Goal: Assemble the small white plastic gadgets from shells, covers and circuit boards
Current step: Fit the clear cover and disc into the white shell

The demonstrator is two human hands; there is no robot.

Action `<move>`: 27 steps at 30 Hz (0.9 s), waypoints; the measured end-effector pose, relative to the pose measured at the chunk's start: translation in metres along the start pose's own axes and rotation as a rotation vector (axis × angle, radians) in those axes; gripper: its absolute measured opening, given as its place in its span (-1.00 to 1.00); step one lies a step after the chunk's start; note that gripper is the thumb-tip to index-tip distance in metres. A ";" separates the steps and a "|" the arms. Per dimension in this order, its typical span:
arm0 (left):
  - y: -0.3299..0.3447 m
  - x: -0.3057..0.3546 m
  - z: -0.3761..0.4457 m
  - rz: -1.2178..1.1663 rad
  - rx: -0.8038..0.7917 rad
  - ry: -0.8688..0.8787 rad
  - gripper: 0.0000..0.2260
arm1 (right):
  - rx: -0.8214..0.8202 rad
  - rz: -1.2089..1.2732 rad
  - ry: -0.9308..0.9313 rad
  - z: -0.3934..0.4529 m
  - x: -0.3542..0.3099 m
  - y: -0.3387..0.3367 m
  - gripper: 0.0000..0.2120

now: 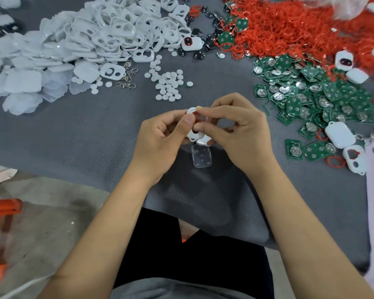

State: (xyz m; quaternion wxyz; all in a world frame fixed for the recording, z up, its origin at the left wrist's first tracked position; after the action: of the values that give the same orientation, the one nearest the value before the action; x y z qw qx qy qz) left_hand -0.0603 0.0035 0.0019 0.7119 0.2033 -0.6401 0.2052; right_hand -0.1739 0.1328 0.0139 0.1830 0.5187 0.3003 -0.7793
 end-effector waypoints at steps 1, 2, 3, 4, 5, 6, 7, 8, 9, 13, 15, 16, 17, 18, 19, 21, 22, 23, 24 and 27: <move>0.000 0.000 0.000 -0.025 0.010 -0.014 -0.85 | -0.012 0.036 0.006 0.001 -0.001 0.001 -0.74; 0.001 -0.001 -0.001 -0.055 0.022 -0.026 -0.85 | -0.028 0.092 0.035 0.002 0.000 0.002 -0.74; 0.002 -0.002 -0.002 -0.085 0.030 -0.034 -0.84 | -0.049 0.171 0.095 0.003 0.001 0.002 -0.74; 0.003 -0.002 -0.003 -0.106 0.030 -0.038 -0.83 | -0.072 0.257 0.173 0.004 0.003 0.002 -0.74; 0.004 -0.002 -0.003 -0.117 0.030 -0.036 -0.83 | -0.104 0.331 0.251 0.006 0.004 0.001 -0.77; 0.003 -0.002 -0.003 -0.123 0.032 -0.030 -0.83 | -0.145 0.388 0.317 0.006 0.005 0.002 -0.80; 0.002 -0.002 -0.003 -0.127 0.030 -0.026 -0.82 | -0.187 0.437 0.365 0.006 0.006 0.002 -0.82; 0.002 -0.002 -0.003 -0.131 0.023 -0.026 -0.81 | -0.221 0.485 0.402 0.006 0.006 0.003 -0.84; 0.002 -0.001 -0.003 -0.123 0.012 -0.022 -0.80 | -0.245 0.529 0.433 0.006 0.006 0.003 -0.85; 0.003 -0.001 -0.004 -0.038 -0.022 0.038 -0.76 | -0.294 0.628 0.530 0.005 0.006 0.006 -0.86; 0.003 0.000 -0.004 -0.048 -0.027 0.053 -0.77 | -0.308 0.660 0.564 0.005 0.006 0.007 -0.84; 0.004 0.000 -0.004 -0.060 -0.042 0.058 -0.78 | -0.314 0.672 0.583 0.005 0.006 0.007 -0.83; 0.005 0.000 -0.005 -0.073 -0.068 0.068 -0.80 | -0.320 0.680 0.603 0.005 0.006 0.006 -0.83; 0.006 0.001 -0.006 -0.086 -0.095 0.077 -0.82 | -0.327 0.683 0.622 0.006 0.005 0.005 -0.82; 0.006 0.001 -0.006 -0.100 -0.116 0.079 -0.83 | -0.335 0.680 0.640 0.006 0.004 0.004 -0.80; 0.007 0.000 -0.006 -0.110 -0.129 0.063 -0.81 | -0.354 0.658 0.664 0.007 0.003 0.002 -0.78; 0.007 -0.001 -0.006 -0.106 -0.131 0.057 -0.80 | -0.365 0.644 0.670 0.007 0.002 0.001 -0.77; 0.007 -0.001 -0.006 -0.097 -0.134 0.055 -0.79 | -0.375 0.632 0.672 0.007 0.001 0.000 -0.76; 0.007 -0.001 -0.006 -0.084 -0.139 0.056 -0.79 | -0.382 0.624 0.671 0.007 0.000 0.000 -0.74; 0.008 0.000 -0.006 -0.059 -0.139 0.061 -0.81 | -0.370 0.589 0.662 0.008 -0.004 0.000 -0.70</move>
State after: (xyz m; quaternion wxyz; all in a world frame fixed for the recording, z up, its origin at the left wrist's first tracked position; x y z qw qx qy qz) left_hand -0.0594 0.0136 0.0017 0.7493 0.1658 -0.6245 0.1452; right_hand -0.1775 0.1275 0.0194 0.3796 0.7608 0.3163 -0.4207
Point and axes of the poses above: each hand's wrist, its own z-axis towards the middle knuckle, its own y-axis out of the palm, x = y × z, the point moved 3 cm from there along z, towards the middle knuckle, and after that the axes turned 2 degrees about y, right-handed, at the moved point
